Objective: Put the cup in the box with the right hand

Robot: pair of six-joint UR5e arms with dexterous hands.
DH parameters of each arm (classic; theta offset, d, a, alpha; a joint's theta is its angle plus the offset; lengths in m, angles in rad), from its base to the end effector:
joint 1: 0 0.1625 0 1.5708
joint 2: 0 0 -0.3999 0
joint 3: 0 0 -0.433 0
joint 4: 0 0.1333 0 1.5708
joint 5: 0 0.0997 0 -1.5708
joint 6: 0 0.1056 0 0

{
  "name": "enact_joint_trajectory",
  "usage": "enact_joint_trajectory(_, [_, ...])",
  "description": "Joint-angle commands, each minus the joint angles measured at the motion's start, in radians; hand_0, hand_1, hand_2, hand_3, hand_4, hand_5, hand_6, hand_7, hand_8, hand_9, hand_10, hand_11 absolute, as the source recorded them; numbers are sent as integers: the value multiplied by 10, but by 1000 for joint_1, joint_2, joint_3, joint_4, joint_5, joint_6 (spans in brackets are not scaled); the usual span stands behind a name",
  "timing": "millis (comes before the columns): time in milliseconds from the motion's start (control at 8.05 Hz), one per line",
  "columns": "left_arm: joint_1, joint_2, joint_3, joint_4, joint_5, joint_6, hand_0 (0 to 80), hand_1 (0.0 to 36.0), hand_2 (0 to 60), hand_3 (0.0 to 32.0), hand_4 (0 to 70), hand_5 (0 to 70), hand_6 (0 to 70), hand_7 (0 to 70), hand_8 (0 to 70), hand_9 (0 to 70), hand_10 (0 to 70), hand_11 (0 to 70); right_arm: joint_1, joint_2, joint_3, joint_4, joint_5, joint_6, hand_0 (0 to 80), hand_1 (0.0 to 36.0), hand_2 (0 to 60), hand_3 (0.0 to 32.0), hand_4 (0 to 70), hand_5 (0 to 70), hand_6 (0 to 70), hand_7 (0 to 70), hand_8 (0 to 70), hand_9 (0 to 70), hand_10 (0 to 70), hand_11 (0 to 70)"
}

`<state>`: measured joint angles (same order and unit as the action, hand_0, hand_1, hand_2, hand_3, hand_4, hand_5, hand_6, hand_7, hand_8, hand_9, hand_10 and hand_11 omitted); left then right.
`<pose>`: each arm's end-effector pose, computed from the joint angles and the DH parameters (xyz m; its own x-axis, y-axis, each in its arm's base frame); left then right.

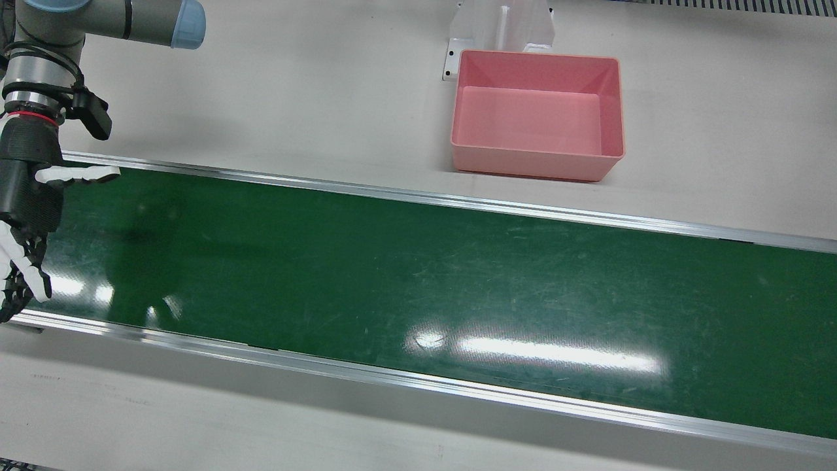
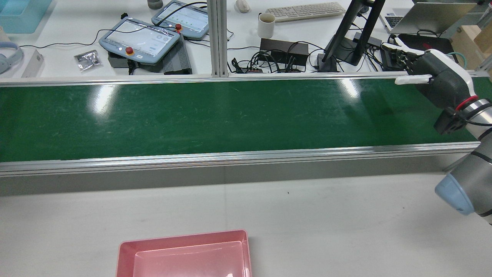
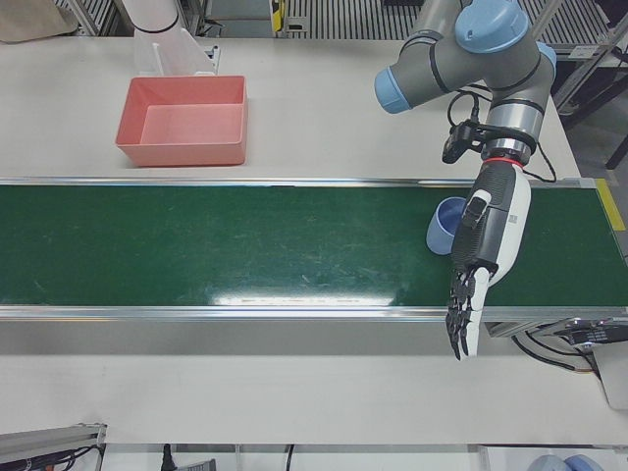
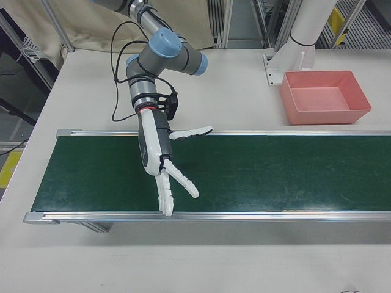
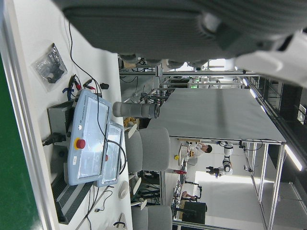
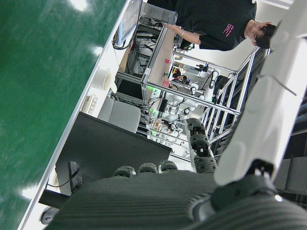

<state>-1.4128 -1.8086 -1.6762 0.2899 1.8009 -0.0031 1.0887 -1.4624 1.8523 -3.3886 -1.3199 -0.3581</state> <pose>-0.0119 -0.6195 0.4995 -0.9257 -0.3783 -0.0091 -0.0113 0.0514 -0.9986 -0.1179 -0.5694 0.4796 -0.9337 0.1725 0.3138 -0.2789 0.1993 -0.9394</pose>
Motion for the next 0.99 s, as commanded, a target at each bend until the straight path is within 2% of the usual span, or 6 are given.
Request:
enact_joint_trajectory(0, [0,0,0,0,0,0,0,0,0,0,0,0,0,0,0,0,0,0,-4,2,-2,2,1,-27,485,134,0,0,1,37,5,0,0,11,0,0])
enact_joint_trajectory(870, [0,0,0,0,0,0,0,0,0,0,0,0,0,0,0,0,0,0,-9,11,-2,3,2,-21,479,138,5,0,0,36,5,0,0,6,0,0])
